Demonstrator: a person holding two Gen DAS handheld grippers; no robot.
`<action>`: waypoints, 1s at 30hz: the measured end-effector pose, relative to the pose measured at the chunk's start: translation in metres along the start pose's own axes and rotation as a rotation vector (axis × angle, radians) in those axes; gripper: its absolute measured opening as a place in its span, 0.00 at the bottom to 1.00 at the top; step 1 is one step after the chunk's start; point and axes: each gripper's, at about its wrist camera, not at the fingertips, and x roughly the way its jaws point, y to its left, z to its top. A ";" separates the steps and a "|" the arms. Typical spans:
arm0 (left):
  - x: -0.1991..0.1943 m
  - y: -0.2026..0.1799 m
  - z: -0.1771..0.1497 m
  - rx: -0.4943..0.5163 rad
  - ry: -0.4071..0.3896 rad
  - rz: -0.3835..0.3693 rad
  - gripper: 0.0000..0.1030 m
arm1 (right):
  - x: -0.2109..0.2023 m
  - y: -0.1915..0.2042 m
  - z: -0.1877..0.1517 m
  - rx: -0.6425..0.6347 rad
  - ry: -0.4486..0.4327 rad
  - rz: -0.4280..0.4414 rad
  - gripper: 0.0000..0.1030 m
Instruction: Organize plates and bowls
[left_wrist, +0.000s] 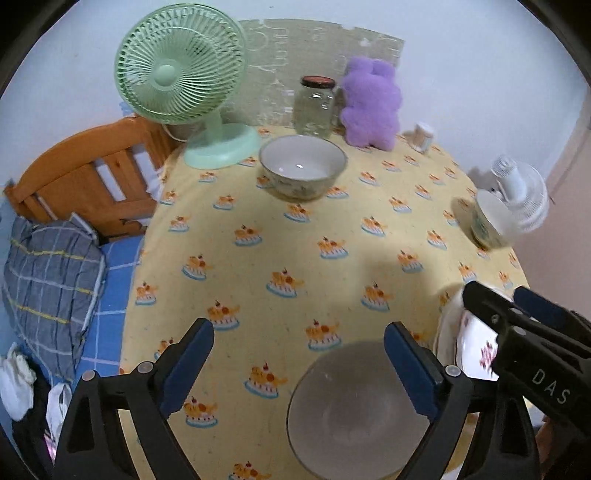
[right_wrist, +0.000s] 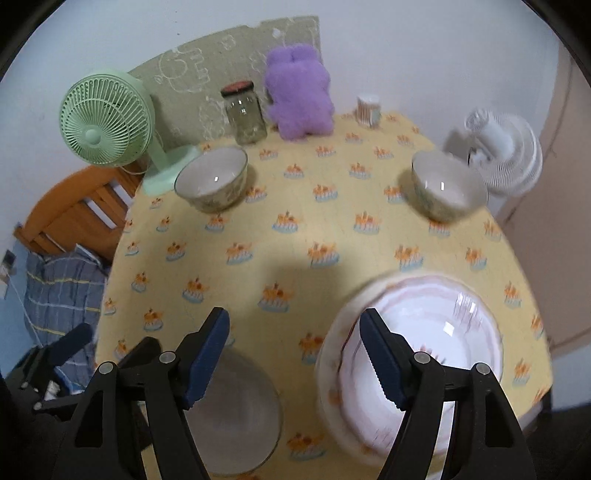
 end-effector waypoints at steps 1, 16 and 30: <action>0.001 -0.001 0.005 -0.014 -0.005 0.009 0.91 | 0.000 0.000 0.006 -0.019 -0.009 -0.004 0.74; 0.035 -0.008 0.081 -0.185 -0.103 0.195 0.85 | 0.054 0.002 0.111 -0.201 -0.080 0.157 0.74; 0.084 0.010 0.140 -0.221 -0.157 0.257 0.80 | 0.120 0.030 0.180 -0.196 -0.062 0.234 0.74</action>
